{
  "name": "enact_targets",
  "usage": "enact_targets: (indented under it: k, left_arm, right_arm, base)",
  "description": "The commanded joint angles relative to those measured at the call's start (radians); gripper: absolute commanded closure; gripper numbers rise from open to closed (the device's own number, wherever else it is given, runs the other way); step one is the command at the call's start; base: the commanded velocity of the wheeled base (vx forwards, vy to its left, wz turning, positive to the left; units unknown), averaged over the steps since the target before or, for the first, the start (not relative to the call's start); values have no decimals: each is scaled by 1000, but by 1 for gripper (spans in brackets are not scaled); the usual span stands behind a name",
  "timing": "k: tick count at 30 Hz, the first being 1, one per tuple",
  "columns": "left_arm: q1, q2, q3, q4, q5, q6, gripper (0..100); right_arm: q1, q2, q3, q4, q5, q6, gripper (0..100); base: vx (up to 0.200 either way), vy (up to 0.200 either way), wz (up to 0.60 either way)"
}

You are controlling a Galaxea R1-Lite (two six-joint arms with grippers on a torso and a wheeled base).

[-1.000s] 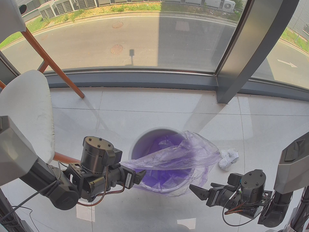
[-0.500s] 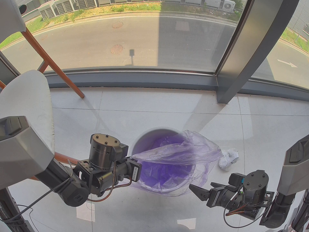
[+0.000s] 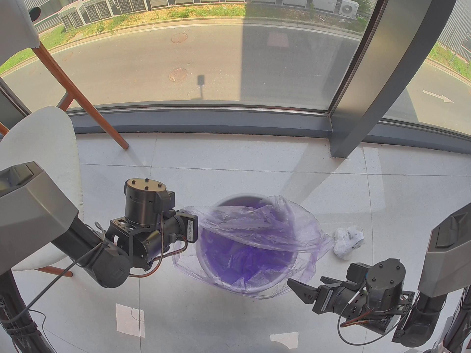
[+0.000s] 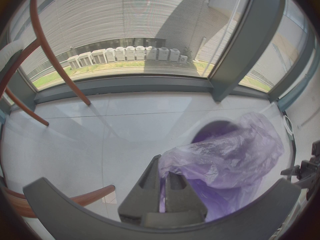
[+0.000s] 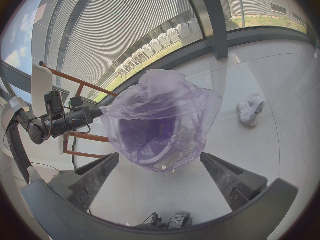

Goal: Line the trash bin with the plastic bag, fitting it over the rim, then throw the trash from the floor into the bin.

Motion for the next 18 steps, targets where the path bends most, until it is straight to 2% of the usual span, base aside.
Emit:
enact_targets:
  k: [1,4,14,18]
  left_arm:
    - [28,29,-23,0,24,-29,100]
    - [27,29,-19,-4,24,-29,100]
    - [19,9,-16,-9,21,-21,100]
    - [14,9,-17,-10,19,-19,100]
  right_arm:
    - [-5,50,-56,-6,-28,-8,0]
    - [-15,42,-89,-6,-28,-27,0]
    - [-8,-57,-55,-8,-14,-301,0]
    - [-18,-97,-13,-8,61,-418,0]
  base:
    - [0,0,0]
    - [0,0,0]
    - [0,0,0]
    - [0,0,0]
